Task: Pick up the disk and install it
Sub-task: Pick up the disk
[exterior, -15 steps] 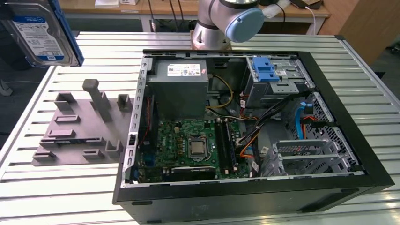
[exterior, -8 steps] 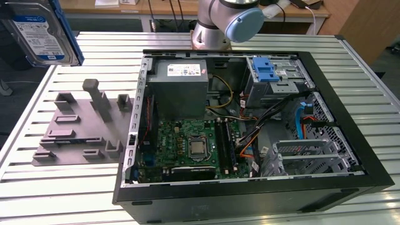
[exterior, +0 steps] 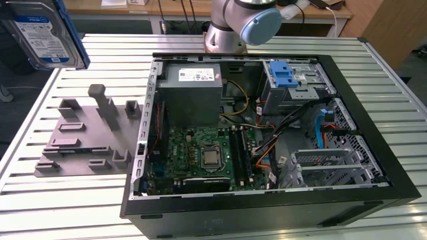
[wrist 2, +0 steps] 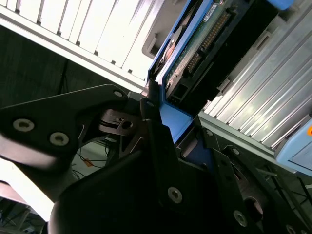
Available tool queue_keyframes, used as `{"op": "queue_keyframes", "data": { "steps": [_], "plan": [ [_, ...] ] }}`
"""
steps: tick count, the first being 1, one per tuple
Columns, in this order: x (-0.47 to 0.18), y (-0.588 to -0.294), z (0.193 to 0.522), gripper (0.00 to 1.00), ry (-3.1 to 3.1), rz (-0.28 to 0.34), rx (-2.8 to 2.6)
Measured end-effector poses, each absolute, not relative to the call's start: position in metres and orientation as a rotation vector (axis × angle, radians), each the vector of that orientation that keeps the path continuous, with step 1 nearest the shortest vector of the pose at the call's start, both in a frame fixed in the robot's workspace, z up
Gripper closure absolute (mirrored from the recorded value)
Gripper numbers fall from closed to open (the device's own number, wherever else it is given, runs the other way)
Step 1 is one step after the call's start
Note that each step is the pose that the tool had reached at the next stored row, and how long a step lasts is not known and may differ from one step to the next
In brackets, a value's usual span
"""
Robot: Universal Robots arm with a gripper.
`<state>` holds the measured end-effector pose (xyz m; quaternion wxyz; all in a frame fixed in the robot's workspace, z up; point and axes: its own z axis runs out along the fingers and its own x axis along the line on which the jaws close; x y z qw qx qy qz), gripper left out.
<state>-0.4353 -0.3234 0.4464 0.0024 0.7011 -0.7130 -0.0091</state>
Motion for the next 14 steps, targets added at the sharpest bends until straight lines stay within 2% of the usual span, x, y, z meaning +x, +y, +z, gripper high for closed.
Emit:
{"op": "queue_keyframes", "data": {
  "steps": [14],
  "plan": [
    [-0.435,-0.323,0.459,0.63,-2.237,-0.030,2.200]
  ]
}}
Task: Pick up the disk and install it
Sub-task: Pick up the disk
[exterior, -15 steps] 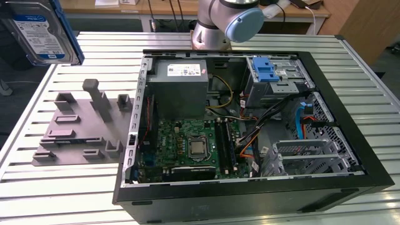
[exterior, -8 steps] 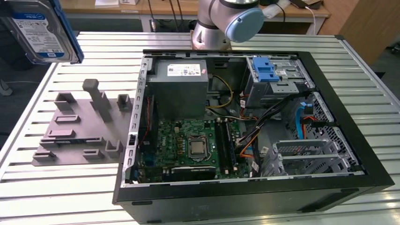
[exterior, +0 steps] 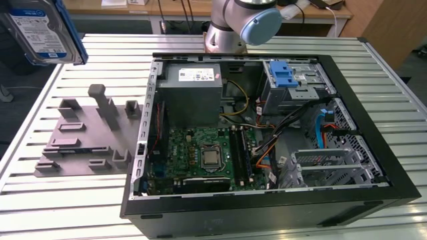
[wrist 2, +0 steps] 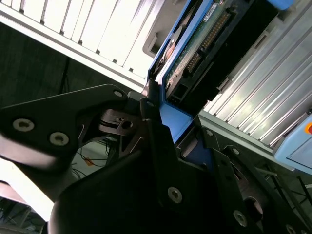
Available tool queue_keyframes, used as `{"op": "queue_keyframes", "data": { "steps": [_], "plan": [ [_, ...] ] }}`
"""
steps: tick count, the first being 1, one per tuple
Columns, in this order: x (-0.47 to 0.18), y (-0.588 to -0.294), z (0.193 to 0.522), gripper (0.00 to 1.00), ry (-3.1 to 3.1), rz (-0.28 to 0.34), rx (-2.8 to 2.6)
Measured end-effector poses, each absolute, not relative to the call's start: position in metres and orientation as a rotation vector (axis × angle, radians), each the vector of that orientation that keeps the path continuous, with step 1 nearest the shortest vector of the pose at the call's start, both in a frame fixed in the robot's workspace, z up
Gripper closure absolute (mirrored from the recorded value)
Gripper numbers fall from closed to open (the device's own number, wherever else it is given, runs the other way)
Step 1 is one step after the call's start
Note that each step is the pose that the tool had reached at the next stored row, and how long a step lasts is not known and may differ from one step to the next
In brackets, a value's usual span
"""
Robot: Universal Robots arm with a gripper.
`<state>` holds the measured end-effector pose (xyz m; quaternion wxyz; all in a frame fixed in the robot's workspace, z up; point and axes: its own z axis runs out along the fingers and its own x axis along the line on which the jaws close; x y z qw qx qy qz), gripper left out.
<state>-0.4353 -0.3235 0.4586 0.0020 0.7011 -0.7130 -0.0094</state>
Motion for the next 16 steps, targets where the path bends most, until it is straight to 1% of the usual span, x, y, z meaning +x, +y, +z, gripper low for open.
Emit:
{"op": "queue_keyframes", "data": {
  "steps": [16],
  "plan": [
    [-0.435,-0.323,0.476,0.63,-2.237,-0.029,2.200]
  ]
}}
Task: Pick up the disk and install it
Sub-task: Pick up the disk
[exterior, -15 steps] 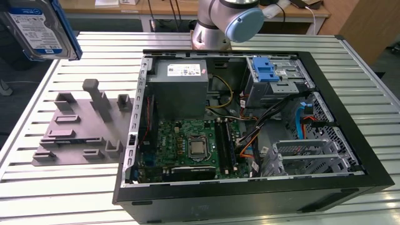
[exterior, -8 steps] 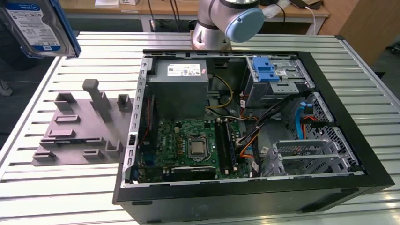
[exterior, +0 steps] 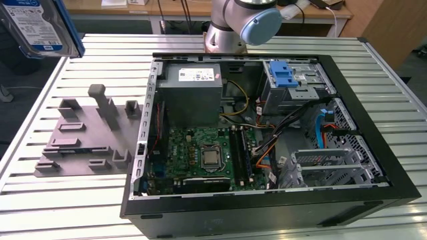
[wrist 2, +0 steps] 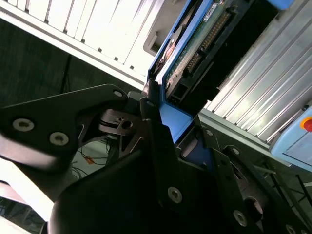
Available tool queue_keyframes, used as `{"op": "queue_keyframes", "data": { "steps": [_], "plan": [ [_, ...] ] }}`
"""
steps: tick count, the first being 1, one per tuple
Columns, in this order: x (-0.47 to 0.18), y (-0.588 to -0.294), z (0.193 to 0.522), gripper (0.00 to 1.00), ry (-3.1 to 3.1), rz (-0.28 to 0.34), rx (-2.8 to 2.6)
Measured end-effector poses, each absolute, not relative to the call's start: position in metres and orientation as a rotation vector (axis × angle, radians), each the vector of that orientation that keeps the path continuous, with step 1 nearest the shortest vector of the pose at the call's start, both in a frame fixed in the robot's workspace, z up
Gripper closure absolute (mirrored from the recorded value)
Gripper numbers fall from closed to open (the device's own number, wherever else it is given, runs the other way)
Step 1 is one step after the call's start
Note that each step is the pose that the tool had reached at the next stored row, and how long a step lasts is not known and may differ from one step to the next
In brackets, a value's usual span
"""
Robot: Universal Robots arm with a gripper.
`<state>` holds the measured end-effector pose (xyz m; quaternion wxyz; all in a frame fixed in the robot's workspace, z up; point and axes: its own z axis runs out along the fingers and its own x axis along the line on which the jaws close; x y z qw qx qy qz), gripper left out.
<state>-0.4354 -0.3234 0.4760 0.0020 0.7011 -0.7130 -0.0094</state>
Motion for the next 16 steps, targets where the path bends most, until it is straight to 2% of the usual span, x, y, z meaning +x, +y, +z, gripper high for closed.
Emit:
{"op": "queue_keyframes", "data": {
  "steps": [16],
  "plan": [
    [-0.4330,-0.3234,0.4800,0.63,-2.236,-0.029,2.199]
  ]
}}
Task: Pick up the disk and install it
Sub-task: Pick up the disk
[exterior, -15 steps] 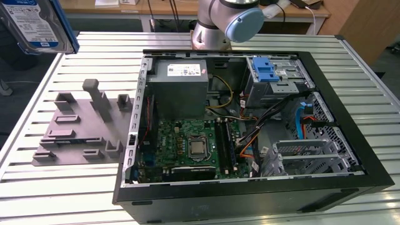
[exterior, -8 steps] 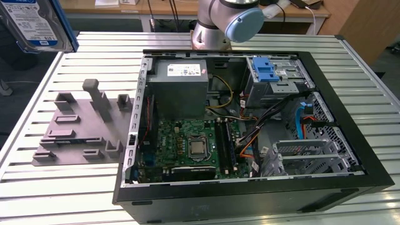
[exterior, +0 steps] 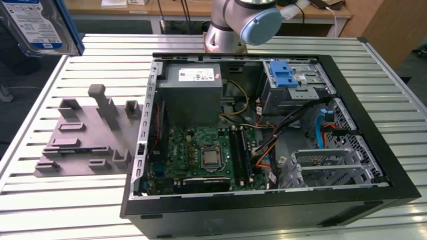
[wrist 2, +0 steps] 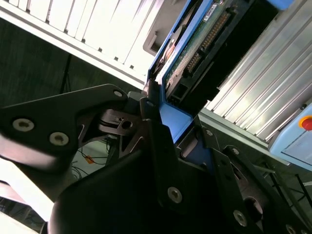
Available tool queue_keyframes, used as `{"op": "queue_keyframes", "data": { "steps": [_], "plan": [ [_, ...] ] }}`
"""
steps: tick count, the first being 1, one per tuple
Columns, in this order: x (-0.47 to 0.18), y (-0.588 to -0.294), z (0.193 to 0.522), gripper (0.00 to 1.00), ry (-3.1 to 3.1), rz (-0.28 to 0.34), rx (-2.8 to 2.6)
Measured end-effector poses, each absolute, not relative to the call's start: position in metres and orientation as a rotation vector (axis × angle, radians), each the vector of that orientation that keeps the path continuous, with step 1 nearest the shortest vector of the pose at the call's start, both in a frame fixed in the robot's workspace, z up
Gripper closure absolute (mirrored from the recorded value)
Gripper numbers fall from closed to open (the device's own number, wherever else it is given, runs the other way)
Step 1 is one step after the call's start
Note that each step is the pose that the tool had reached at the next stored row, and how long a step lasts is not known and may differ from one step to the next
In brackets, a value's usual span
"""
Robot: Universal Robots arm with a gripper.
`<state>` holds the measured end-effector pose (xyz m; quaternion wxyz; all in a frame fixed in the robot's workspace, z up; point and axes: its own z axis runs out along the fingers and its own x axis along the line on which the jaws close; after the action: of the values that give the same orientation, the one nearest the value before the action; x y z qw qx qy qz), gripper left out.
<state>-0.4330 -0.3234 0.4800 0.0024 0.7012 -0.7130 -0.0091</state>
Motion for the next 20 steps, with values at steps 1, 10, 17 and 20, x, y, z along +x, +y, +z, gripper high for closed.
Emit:
{"op": "queue_keyframes", "data": {
  "steps": [1,10,17,20],
  "plan": [
    [-0.432,-0.323,0.480,0.63,-2.237,-0.028,2.199],
    [-0.421,-0.323,0.480,0.63,-2.236,-0.029,2.199],
    [-0.415,-0.323,0.480,0.63,-2.237,-0.028,2.199],
    [-0.413,-0.323,0.480,0.63,-2.237,-0.028,2.200]
  ]
}}
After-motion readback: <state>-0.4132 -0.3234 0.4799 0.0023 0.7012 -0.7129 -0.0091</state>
